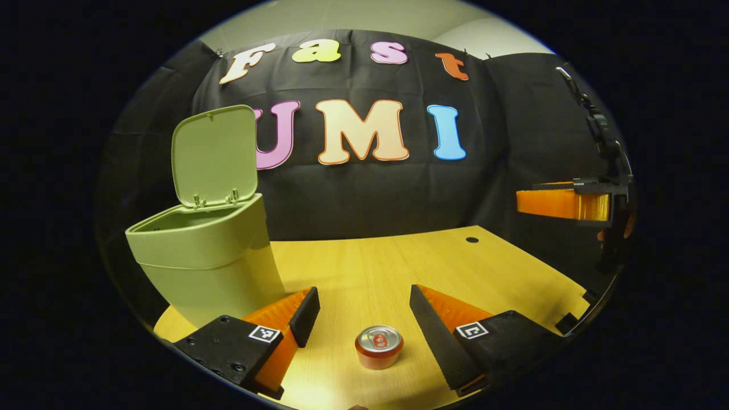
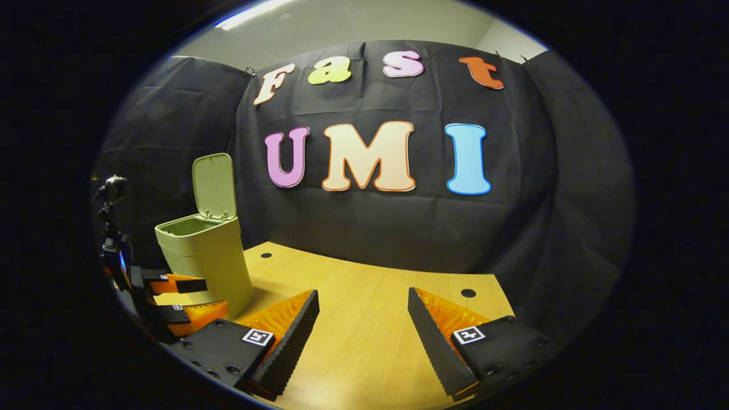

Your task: Press the lid of the desktop garbage bin to open it, pick up the crumpled paper on the desktop and throw it into the bin, then pick up the pop can on the desktop and drop it into the bin, and finally close the garbage bin lid.

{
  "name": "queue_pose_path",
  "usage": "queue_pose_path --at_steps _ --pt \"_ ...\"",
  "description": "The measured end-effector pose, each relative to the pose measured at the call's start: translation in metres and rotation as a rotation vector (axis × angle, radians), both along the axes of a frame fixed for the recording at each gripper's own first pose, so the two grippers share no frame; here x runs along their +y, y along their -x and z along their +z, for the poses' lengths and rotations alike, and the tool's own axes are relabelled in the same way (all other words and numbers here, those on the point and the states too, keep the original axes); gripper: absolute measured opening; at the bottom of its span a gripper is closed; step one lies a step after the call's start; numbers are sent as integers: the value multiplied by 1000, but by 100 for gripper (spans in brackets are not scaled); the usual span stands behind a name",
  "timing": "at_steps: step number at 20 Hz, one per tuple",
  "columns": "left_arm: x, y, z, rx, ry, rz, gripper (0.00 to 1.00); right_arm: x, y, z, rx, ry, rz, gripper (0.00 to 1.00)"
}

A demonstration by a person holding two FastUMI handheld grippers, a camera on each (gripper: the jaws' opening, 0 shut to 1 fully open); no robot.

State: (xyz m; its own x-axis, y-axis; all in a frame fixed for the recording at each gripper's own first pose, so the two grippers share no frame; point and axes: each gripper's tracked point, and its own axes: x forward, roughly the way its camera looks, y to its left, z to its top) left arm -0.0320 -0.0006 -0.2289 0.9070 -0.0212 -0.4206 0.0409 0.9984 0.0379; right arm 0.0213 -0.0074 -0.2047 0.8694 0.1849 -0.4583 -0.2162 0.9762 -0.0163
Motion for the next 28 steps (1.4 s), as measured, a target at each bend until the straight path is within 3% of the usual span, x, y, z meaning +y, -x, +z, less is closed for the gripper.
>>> queue_pose_path --at_steps 7,15,17,20,28 --pt "-15 11 -59 119 14 3 96 -31 22 -1 27 22 -38 99" --pt "-6 20 -114 244 -37 -14 93 -51 38 -1 47 41 -96 98" --pt "-8 19 -113 241 -24 -23 79 -49 41 -2 54 43 -99 98" --pt "-3 8 -99 230 -8 -24 78 -41 43 0 46 49 -90 98" --pt "7 -38 -17 66 -3 -44 78 -13 37 4 26 6 -74 98"
